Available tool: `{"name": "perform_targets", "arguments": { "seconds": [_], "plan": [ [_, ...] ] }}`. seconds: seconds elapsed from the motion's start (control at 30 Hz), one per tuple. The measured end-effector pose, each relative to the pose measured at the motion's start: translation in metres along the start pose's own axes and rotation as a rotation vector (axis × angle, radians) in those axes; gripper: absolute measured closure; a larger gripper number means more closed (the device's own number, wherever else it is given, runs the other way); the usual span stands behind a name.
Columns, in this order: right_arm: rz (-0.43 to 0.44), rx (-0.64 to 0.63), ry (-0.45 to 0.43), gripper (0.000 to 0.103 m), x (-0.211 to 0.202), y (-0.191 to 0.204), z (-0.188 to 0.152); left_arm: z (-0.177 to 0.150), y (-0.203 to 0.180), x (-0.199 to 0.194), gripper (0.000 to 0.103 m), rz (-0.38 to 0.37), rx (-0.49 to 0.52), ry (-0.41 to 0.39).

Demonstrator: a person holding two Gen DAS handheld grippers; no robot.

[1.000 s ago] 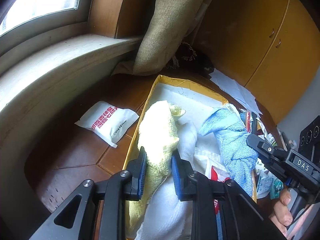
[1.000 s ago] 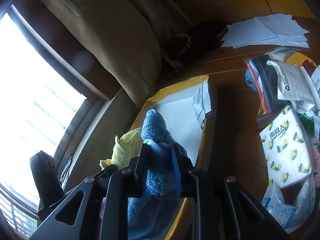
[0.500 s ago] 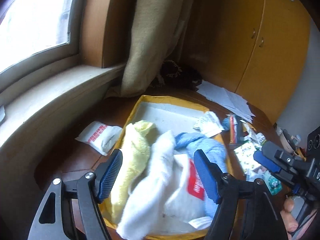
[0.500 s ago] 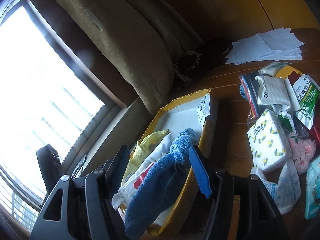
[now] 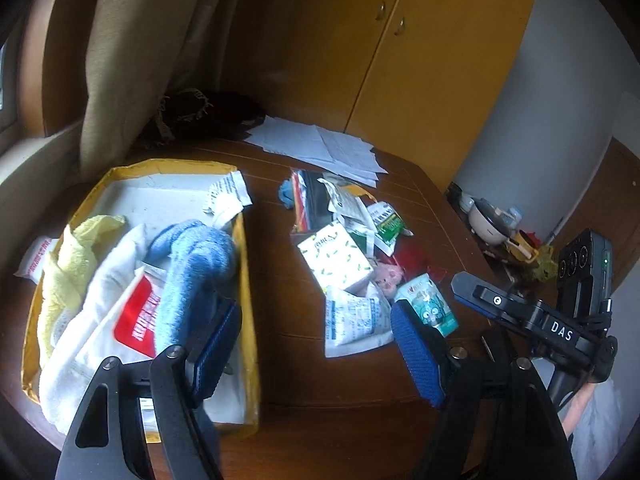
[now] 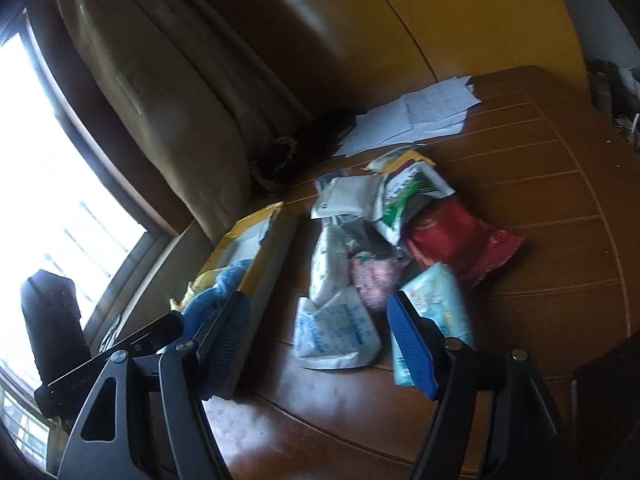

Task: Organize soft objects
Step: 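Grasp the white printed packet from the pile with the left gripper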

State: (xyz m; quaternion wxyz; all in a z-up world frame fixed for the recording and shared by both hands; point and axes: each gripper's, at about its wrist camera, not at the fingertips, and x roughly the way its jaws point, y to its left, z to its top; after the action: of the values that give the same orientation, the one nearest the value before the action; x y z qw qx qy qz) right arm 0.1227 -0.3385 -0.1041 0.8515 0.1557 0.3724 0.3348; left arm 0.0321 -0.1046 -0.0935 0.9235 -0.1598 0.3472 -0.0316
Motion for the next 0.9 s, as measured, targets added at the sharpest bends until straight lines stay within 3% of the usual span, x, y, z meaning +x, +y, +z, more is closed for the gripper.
{"name": "perform_targets", "arguments": {
  "seconds": [0.2, 0.43, 0.6, 0.7, 0.73, 0.77, 0.8, 0.83, 0.9],
  "plan": [
    [-0.152, 0.034, -0.011, 0.032, -0.006, -0.033, 0.002, -0.005, -0.03, 0.03, 0.023, -0.006, 0.074, 0.081],
    [-0.168, 0.086, 0.069, 0.033, 0.017, -0.046, -0.006, -0.002, -0.043, 0.078, 0.023, 0.028, 0.129, 0.192],
    [-0.185, 0.096, 0.098, 0.054, 0.021, -0.049, -0.009, 0.002, -0.047, 0.099, 0.023, 0.058, 0.133, 0.229],
    [-0.184, 0.109, 0.109, 0.074, 0.023, -0.053, -0.013, 0.002, -0.047, 0.105, 0.023, 0.027, 0.108, 0.253],
    [-0.179, 0.11, 0.111, 0.077, 0.024, -0.053, -0.014, 0.001, -0.048, 0.107, 0.025, 0.039, 0.113, 0.26],
    [-0.176, 0.108, 0.113, 0.079, 0.024, -0.053, -0.014, 0.0, -0.049, 0.109, 0.036, 0.049, 0.122, 0.257],
    [-0.174, 0.106, 0.115, 0.08, 0.024, -0.053, -0.014, -0.001, -0.05, 0.11, 0.041, 0.064, 0.131, 0.258],
    [-0.17, 0.105, 0.113, 0.082, 0.023, -0.053, -0.015, -0.002, -0.049, 0.11, 0.042, 0.058, 0.127, 0.259],
    [-0.166, 0.099, 0.108, 0.085, 0.02, -0.051, -0.016, -0.004, -0.046, 0.108, 0.056, 0.028, 0.105, 0.264]
  ]
}}
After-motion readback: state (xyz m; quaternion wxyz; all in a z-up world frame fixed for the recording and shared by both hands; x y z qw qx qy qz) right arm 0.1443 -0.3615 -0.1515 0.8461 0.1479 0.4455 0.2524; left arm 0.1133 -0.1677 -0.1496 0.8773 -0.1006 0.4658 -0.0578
